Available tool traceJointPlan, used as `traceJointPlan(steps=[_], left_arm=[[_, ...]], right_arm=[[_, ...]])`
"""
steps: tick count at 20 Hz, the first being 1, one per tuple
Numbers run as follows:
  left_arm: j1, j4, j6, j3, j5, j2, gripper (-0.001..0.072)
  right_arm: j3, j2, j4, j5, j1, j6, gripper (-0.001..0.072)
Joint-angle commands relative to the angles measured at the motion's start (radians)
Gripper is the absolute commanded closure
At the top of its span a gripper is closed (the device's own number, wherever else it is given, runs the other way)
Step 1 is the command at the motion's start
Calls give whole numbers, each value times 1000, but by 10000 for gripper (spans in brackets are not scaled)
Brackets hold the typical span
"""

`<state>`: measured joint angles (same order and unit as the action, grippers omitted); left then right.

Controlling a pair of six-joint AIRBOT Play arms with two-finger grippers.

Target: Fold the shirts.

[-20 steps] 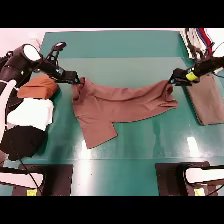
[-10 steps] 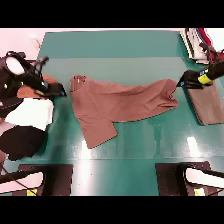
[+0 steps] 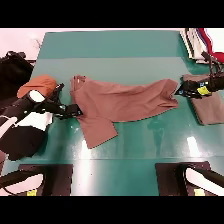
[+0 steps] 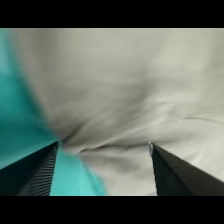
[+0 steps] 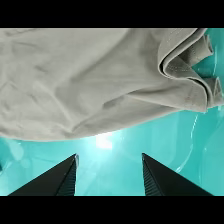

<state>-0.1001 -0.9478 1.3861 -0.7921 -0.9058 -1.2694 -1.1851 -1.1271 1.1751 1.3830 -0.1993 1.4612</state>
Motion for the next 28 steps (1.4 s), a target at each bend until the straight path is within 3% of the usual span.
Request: traceJointPlan(steps=[1, 2, 3, 4, 7, 9, 12, 14, 15, 16, 23, 26, 27, 28], left_arm=[[-45, 21, 17, 23, 76, 1, 97], [-45, 19, 22, 18, 73, 1, 298], [-45, 15, 21, 5, 60, 2, 559], [-45, 9, 20, -16, 42, 3, 675], [-45, 8, 18, -114, -34, 8, 681], [-45, 9, 18, -169, -53, 10, 681], [-45, 13, 20, -193, -46, 9, 681], [-46, 13, 20, -192, -50, 9, 681], [-46, 13, 20, -192, -50, 9, 681], [-46, 13, 20, -192, -50, 9, 681], [-46, 13, 20, -192, -84, 9, 681], [-46, 12, 19, -193, -109, 9, 681], [-46, 12, 19, -193, -109, 10, 681], [-45, 12, 19, -193, -111, 17, 682]], right_arm=[[15, 15, -4, -2, -4, 0, 265], [15, 15, -4, 8, -18, -1, 265], [18, 15, 0, 16, -42, -1, 265], [32, 16, 0, 24, -79, -1, 265], [154, 15, -3, 24, -243, -1, 263], [270, 10, -12, -55, -344, -1, 263], [394, -71, -192, -166, -438, -58, 283], [427, -149, -323, -222, -435, -121, 295], [425, -186, -356, -246, -415, -136, 380], [418, -214, -370, -273, -389, -136, 404], [296, -331, -309, -385, -198, -69, 408], [276, -353, -257, -389, -151, -49, 554], [276, -352, -258, -389, -138, -50, 666], [276, -343, -257, -384, -122, -50, 695]])
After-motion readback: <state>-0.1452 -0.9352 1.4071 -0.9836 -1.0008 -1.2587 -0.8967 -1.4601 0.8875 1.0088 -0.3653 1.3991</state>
